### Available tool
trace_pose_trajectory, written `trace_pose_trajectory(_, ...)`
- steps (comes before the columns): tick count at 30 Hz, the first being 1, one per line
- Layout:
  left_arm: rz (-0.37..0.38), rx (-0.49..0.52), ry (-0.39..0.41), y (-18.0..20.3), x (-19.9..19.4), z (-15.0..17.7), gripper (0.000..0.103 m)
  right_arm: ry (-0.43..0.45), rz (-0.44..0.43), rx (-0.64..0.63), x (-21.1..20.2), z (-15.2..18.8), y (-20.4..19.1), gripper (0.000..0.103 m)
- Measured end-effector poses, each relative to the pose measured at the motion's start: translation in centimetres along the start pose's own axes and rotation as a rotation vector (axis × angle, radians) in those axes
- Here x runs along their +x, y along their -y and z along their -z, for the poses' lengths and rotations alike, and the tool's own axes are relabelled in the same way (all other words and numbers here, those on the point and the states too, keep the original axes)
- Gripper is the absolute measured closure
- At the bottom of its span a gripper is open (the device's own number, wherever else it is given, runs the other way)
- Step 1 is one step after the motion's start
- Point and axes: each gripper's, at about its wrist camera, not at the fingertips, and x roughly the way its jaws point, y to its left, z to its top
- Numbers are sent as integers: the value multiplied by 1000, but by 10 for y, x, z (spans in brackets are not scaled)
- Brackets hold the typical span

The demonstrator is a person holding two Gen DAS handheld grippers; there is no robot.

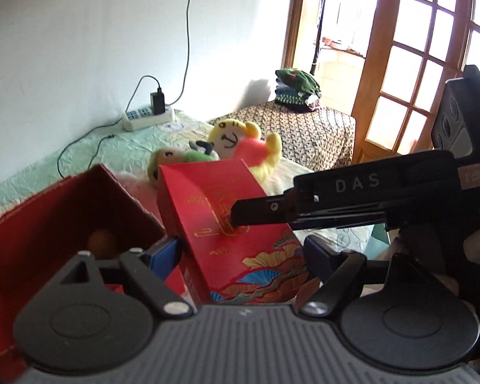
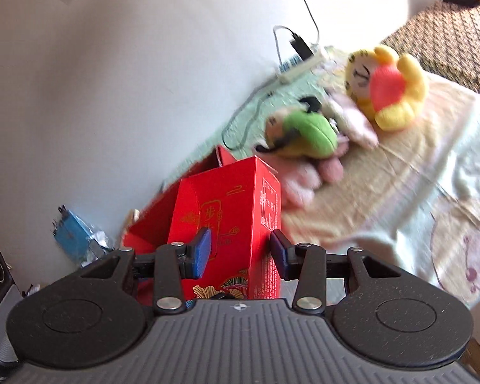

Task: Organize objects
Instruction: 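Grasp the red gift box with the right gripper and lift it, then lower the red gift box into the red box and release it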

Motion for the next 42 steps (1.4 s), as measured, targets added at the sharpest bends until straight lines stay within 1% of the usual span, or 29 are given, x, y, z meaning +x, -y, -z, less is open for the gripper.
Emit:
trace_pose_trajectory(4, -48, -7, 49, -19, -11, -13, 21, 21, -50, -40, 16, -20, -16, 59)
trace_pose_trajectory(8, -118, -57, 78, -47, -13, -24, 21, 8, -100, -97, 43, -35, -40, 59)
trace_pose_trajectory(12, -197, -108, 86, -78, -16, -22, 21, -36, -147, -158, 77, -43, -63, 59)
trace_pose_trajectory(15, -254, -154, 79, -103, -15, -21, 21, -108, -185, -163, 106, -46, -75, 59)
trace_pose_trajectory(18, -304, -205, 56, -126, -10, -14, 21, -199, -200, -161, 138, -47, -84, 59)
trace_pose_trajectory(21, -351, -259, 21, -149, -2, -3, 21, -295, -199, -175, 169, -41, -93, 59)
trace_pose_trajectory(26, -385, -355, -49, -181, 17, 18, 21, -425, -179, -190, 209, -23, -101, 59)
trace_pose_trajectory(30, -421, -387, -112, -195, 31, 31, 21, -518, -164, -188, 231, -9, -102, 59)
trace_pose_trajectory(34, -433, -418, -163, -200, 40, 44, 21, -564, -136, -211, 243, -1, -104, 58)
trace_pose_trajectory(39, -455, -434, -199, -203, 45, 50, 24, -615, -77, -254, 255, 9, -111, 59)
trace_pose_trajectory(42, -480, -435, -214, -207, 45, 51, 24, -639, -73, -261, 259, 12, -115, 59)
